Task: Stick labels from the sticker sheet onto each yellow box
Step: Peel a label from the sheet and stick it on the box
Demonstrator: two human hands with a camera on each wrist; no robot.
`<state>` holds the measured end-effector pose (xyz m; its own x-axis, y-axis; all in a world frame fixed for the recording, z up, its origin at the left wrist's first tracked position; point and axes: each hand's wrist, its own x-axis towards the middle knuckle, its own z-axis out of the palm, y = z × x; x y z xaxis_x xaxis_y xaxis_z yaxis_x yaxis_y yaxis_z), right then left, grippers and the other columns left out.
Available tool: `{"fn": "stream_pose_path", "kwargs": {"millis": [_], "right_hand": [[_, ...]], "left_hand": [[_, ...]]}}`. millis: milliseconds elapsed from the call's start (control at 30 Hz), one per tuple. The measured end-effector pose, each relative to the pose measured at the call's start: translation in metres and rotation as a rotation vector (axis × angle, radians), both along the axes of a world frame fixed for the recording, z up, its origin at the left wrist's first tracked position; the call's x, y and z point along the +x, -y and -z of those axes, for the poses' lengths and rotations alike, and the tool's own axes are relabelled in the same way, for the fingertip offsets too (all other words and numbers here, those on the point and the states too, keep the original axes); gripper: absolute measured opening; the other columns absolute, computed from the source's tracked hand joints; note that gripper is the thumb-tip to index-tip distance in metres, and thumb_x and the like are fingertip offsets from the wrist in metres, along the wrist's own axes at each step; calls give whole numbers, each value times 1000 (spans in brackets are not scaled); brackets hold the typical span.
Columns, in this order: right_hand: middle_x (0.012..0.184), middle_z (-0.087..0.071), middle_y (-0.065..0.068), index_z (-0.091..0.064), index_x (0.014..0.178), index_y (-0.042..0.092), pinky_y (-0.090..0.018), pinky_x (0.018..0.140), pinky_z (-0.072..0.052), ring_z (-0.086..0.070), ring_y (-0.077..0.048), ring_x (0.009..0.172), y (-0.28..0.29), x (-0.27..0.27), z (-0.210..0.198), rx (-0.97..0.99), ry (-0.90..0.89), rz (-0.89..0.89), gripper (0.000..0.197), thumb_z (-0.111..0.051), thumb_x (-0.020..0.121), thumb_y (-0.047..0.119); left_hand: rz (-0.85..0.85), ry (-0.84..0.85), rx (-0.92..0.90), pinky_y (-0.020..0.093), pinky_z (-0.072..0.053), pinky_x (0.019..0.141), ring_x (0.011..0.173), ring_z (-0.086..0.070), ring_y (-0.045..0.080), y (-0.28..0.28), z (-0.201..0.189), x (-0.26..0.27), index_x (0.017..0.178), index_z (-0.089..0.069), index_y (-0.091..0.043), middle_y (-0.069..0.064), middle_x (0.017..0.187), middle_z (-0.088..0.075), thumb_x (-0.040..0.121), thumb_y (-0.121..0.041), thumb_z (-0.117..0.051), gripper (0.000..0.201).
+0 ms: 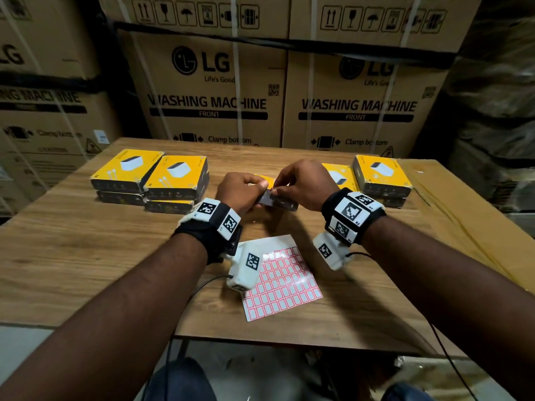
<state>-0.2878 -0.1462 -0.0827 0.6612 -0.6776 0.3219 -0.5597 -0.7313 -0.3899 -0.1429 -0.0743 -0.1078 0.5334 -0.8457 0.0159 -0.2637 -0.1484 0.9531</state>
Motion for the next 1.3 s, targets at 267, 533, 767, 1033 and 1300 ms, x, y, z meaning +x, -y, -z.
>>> {"fn": "stream_pose_path", "kwargs": {"millis": [267, 533, 767, 1033, 1300], "right_hand": [[72, -70, 10, -76, 77, 25, -25, 68, -51, -63, -6, 69, 5, 2, -15, 50, -102, 7, 8, -78, 77, 33], [84, -73, 8, -76, 83, 26, -26, 74, -51, -64, -10, 80, 5, 6, -25, -37, -270, -42, 9, -75, 80, 34], [86, -73, 9, -76, 86, 27, -26, 75, -51, -64, -8, 81, 6, 7, -27, -27, -278, -71, 10, -75, 80, 34], [80, -69, 11, -75, 84, 24, -23, 64, -43, -60, -5, 73, 7, 1, -14, 1, -146, -79, 15, -78, 76, 36], [71, -71, 5, -72, 73, 20, -14, 52, -41, -60, 0, 58, 14, 3, 2, 227, 59, -7, 15, -82, 74, 31]], "left_hand": [[33, 14, 0, 39, -61, 73, 75, -72, 26, 1, 3, 0, 109, -72, -14, 10, 104, -68, 88, -7, -68, 23], [64, 44, 10, 39, -61, 75, 76, -73, 24, 0, 4, 1, 112, -71, -14, 3, 100, -65, 87, -3, -67, 27], [66, 37, 15, 36, -61, 75, 79, -73, 23, -1, 5, 2, 114, -70, -15, 2, 100, -65, 88, -3, -67, 29], [44, 12, 26, 31, -61, 66, 78, -73, 23, -1, 3, 3, 114, -70, -17, 12, 103, -71, 87, -5, -69, 29], [34, -1, 10, 26, -61, 63, 72, -71, 21, -3, 3, -2, 114, -70, -14, 12, 103, -70, 87, -2, -69, 30]]}}
